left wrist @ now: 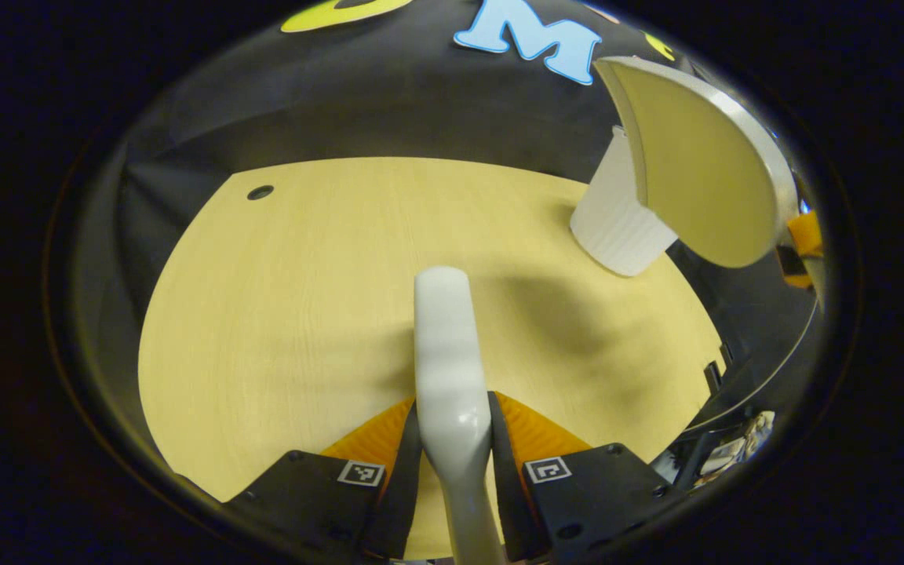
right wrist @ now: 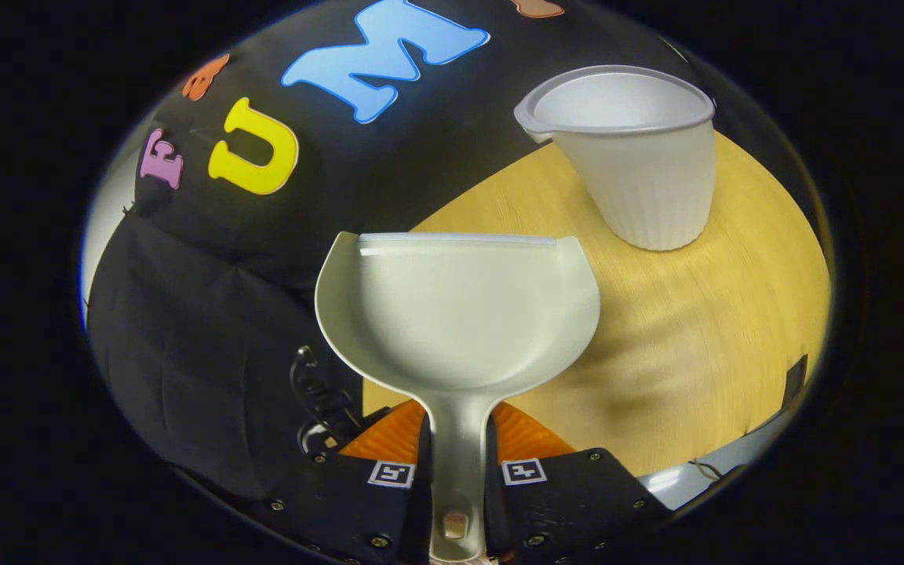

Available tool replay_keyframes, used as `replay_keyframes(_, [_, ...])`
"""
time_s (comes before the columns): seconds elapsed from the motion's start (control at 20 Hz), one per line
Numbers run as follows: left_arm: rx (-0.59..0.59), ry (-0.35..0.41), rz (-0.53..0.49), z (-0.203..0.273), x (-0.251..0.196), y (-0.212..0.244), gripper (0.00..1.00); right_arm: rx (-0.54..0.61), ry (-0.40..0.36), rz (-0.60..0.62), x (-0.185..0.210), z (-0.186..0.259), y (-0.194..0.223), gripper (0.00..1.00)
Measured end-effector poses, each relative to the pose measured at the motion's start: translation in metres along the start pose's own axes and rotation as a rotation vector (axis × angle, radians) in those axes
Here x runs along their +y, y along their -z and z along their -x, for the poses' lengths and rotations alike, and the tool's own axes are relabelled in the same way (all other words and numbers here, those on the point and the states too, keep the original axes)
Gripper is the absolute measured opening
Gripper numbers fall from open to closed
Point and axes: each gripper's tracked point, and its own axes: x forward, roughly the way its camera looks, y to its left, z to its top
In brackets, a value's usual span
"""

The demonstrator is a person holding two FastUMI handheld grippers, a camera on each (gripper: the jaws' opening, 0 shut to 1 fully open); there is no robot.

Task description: Pick up the small broom and dustpan from the desktop, sweep the trash into the dustpan with the broom, and then empty the trash into the garbage bin.

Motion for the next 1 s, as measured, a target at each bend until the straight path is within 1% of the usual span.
replay_keyframes(0.05, [-0.001, -0.006, 0.003, -0.001, 0.0, 0.0, 0.51, 0.004, 0.031, 0.022, -0.009, -0.006, 0.003, 0.26])
replay_keyframes(0.1, [-0.002, -0.011, 0.007, -0.001, -0.001, 0.0, 0.53, 0.005, 0.06, 0.046, -0.017, -0.01, 0.005, 0.26])
replay_keyframes(0.25, [-0.003, -0.03, 0.015, -0.005, -0.001, 0.0, 0.53, 0.007, 0.157, 0.12, -0.042, -0.024, 0.009, 0.26])
replay_keyframes(0.3, [-0.002, -0.038, 0.018, -0.006, 0.0, 0.001, 0.51, 0.011, 0.186, 0.139, -0.051, -0.029, 0.01, 0.26])
replay_keyframes(0.4, [0.01, -0.045, 0.029, -0.011, -0.002, 0.002, 0.51, 0.006, 0.23, 0.163, -0.064, -0.035, 0.017, 0.26])
replay_keyframes(0.45, [0.018, -0.053, 0.037, -0.015, -0.001, 0.004, 0.48, 0.003, 0.253, 0.178, -0.072, -0.038, 0.02, 0.26])
replay_keyframes(0.5, [0.028, -0.061, 0.044, -0.017, -0.001, 0.006, 0.51, -0.004, 0.28, 0.199, -0.079, -0.043, 0.021, 0.26])
replay_keyframes(0.55, [0.035, -0.069, 0.05, -0.019, -0.002, 0.006, 0.48, -0.011, 0.31, 0.22, -0.088, -0.048, 0.023, 0.26])
replay_keyframes(0.6, [0.04, -0.077, 0.055, -0.021, -0.001, 0.006, 0.51, -0.023, 0.335, 0.232, -0.095, -0.051, 0.024, 0.26])
replay_keyframes(0.7, [0.05, -0.096, 0.062, -0.026, -0.001, 0.008, 0.51, -0.034, 0.371, 0.243, -0.105, -0.058, 0.028, 0.26])
replay_keyframes(0.85, [0.064, -0.133, 0.06, -0.031, 0.0, 0.01, 0.51, -0.035, 0.447, 0.289, -0.125, -0.067, 0.032, 0.26])
replay_keyframes(0.9, [0.065, -0.142, 0.06, -0.032, 0.0, 0.011, 0.53, -0.036, 0.467, 0.308, -0.128, -0.069, 0.034, 0.26])
replay_keyframes(0.95, [0.068, -0.15, 0.062, -0.034, -0.001, 0.011, 0.51, -0.038, 0.484, 0.321, -0.132, -0.068, 0.037, 0.26])
replay_keyframes(1.0, [0.068, -0.156, 0.064, -0.036, 0.001, 0.01, 0.51, -0.034, 0.495, 0.331, -0.134, -0.068, 0.038, 0.21])
